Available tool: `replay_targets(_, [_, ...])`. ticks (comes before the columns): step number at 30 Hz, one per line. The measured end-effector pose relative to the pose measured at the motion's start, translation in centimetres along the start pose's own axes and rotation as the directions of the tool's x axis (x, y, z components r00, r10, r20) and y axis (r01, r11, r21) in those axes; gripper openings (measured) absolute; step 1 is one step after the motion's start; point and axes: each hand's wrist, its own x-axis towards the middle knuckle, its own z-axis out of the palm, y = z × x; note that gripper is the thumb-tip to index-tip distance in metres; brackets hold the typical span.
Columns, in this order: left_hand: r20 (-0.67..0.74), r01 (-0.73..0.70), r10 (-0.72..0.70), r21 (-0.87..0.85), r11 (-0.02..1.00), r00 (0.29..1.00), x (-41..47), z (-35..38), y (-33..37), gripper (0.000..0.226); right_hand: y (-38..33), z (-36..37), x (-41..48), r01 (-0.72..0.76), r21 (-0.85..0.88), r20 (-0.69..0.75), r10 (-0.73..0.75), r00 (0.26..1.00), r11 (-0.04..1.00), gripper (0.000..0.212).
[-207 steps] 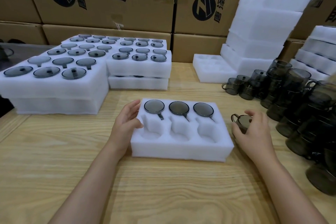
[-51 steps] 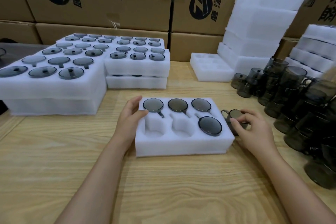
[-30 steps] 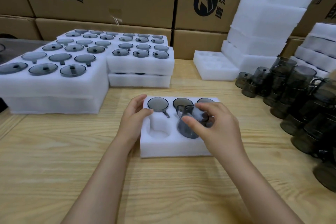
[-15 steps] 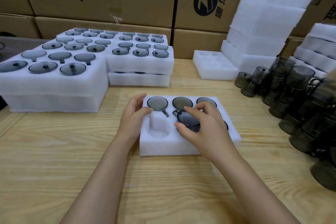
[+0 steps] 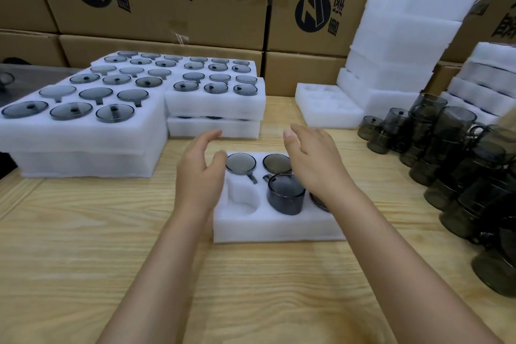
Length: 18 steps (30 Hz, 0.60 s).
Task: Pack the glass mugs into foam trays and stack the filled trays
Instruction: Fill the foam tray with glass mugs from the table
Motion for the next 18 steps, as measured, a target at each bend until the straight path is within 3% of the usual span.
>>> replay_targets(3, [-0.017,-0.142,0.154,0.31,0.94,0.988,-0.3,1.6,2.9,0.047,0.9,1.9,0.7,-0.156,-0.235,0.166,0.198,0.966,0.959,0.048])
replay_targets(6, [0.202,-0.229,0.123,0.68,0.697,0.972,-1.1,5.1,3.4,0.043,1.5,3.2,0.4,-0.18,-0.307,0.257,0.263,0.93,0.935,0.054])
replay_targets(8, [0.329,-0.258,-0.012,0.761,0.595,0.944,-1.6,6.4,2.6,0.043,1.8,3.8,0.0,-0.138,-0.404,0.261,0.259,0.93,0.904,0.054])
replay_targets(12, [0.372,-0.278,-0.149,0.857,0.433,0.916,-1.5,6.7,1.5,0.045,1.9,4.4,-0.4,-0.087,-0.491,0.236,0.229,0.944,0.867,0.054])
replay_targets(18, [0.348,-0.236,-0.193,0.866,0.441,0.917,-1.7,6.6,1.7,0.05,2.0,4.6,-0.4,-0.083,-0.481,0.238,0.222,0.946,0.873,0.054])
